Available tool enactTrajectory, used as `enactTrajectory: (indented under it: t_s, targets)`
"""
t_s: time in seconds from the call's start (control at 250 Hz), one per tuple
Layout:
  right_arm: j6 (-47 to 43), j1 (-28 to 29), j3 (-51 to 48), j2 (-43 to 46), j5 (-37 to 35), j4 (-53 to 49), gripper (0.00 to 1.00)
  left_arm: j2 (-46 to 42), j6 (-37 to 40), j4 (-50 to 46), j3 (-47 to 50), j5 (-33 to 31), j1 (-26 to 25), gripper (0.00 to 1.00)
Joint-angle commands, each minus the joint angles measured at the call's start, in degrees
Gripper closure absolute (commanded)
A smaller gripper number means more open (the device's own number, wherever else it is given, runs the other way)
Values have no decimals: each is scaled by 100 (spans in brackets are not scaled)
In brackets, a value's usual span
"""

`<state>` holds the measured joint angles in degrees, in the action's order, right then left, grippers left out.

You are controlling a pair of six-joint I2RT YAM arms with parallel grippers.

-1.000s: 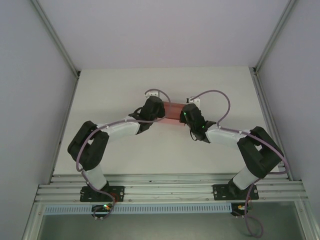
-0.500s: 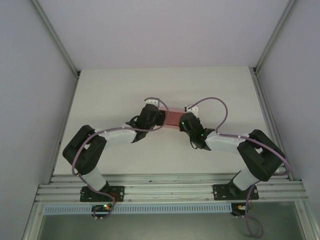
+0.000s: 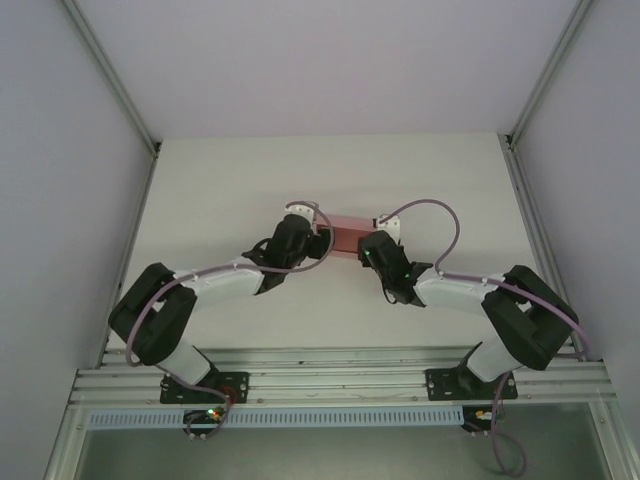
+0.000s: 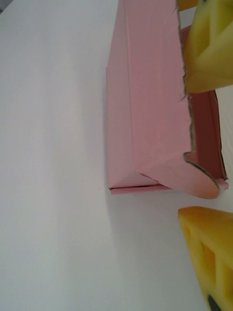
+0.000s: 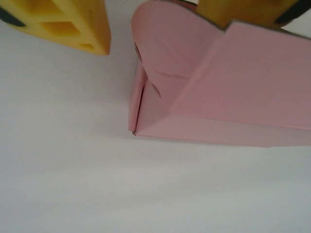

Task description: Assemble paper box

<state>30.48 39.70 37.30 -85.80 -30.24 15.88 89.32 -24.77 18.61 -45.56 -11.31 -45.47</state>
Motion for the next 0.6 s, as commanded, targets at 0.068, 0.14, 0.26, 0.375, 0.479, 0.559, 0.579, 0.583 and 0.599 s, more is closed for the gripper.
enactTrajectory:
  t_s: [0.068,0.14,0.26,0.375,0.479,0.559,0.579,0.583,0.599]
  targets:
    - [-3,131,-56,401,-210,-606,24,-353,235,-365,82,-154,-89,17]
    - [-39,192,-89,542,-142,-834,16,-479,313,-460,82,-109,-135,9]
    - [193,226,-31,978,-86,-1584,0,-728,442,-478,170,-333,-263,0]
    - [244,296,46,1504,-2,-2210,0,-969,631,-642,124,-565,-339,0]
    - [151,301,132,2046,222,-2568,0,-1213,663,-989,-125,-656,-348,0]
    - [93,302,260,2350,298,-2715,0,-1302,674,-1345,-435,-775,-322,0]
    - [67,293,320,2400,291,-2750,0,-1304,684,-1423,-516,-793,-315,0]
    - [65,293,334,2409,291,-2758,0,-1308,684,-1435,-533,-798,-310,0]
    - [28,286,380,2430,291,-2773,0,-1306,700,-1489,-597,-799,-300,0]
